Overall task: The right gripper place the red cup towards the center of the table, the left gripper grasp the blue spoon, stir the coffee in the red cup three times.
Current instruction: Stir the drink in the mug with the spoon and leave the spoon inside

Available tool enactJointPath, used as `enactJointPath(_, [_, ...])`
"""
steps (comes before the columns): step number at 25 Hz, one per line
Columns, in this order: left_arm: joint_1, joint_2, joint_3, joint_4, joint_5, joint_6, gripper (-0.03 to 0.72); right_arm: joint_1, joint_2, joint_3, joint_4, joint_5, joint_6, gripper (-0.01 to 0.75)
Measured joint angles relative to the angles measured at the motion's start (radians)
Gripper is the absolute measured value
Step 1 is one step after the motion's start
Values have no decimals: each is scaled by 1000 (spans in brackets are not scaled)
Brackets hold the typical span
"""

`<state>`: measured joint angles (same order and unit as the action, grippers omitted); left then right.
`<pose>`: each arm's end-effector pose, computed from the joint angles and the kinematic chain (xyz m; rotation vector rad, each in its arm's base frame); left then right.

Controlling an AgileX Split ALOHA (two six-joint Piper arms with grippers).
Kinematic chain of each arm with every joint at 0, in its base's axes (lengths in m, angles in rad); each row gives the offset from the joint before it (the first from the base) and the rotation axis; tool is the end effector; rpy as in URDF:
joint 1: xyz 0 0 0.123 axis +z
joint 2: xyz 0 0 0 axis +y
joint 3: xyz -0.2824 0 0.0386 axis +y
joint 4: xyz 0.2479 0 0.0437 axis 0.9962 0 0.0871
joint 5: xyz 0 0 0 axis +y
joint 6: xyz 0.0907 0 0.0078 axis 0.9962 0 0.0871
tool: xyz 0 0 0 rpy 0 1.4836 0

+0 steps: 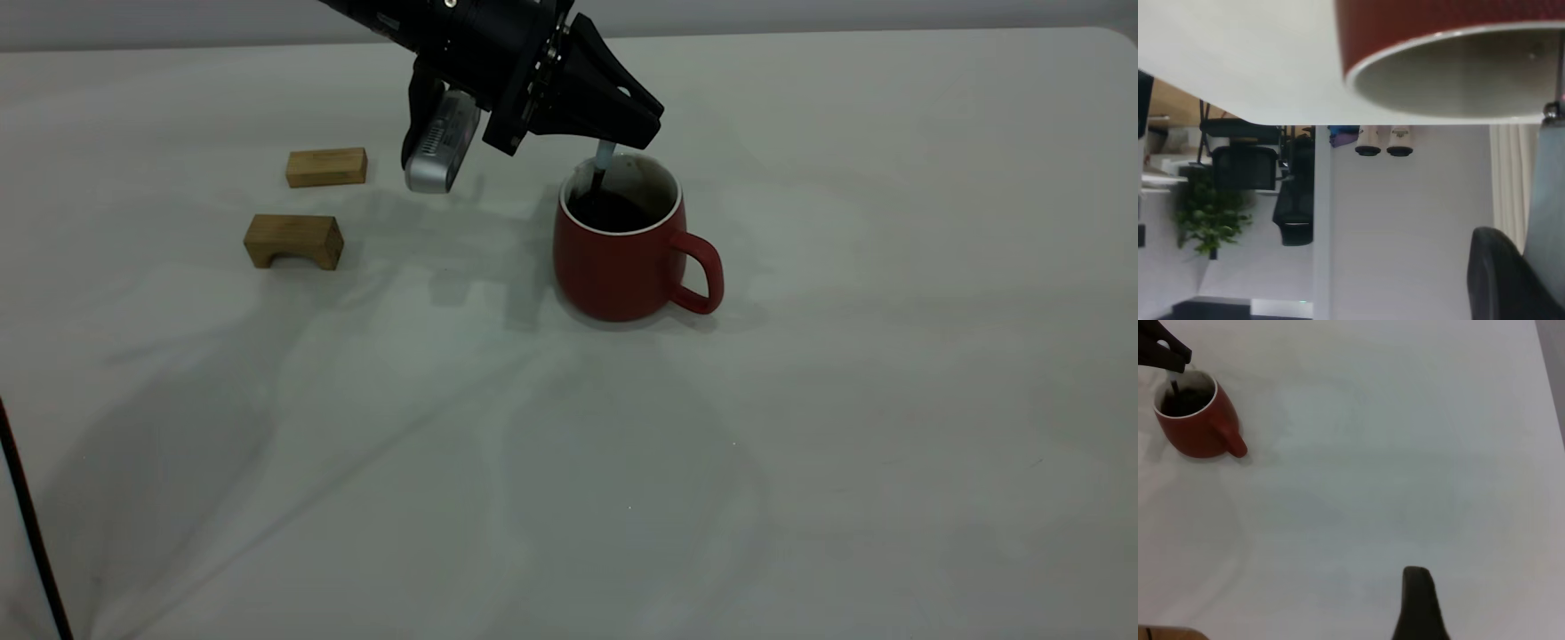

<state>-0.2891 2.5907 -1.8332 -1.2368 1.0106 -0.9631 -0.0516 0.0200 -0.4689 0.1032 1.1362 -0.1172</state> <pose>0.4518 -0.2105 0.0495 1.5418 -1.7326 0.9422 -0.0019 0.0086 0.2631 -0.0774 2.1646 0.0296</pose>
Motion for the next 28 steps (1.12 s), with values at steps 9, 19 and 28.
enactJointPath(9, [-3,0,0,-102,33,65,111,0,0,0,0,0,0,586])
enactJointPath(19, [-30,0,0,-99,125,51,111,0,0,0,0,0,0,586])
enactJointPath(28, [-2,0,0,23,147,-69,111,0,0,0,0,0,0,586])
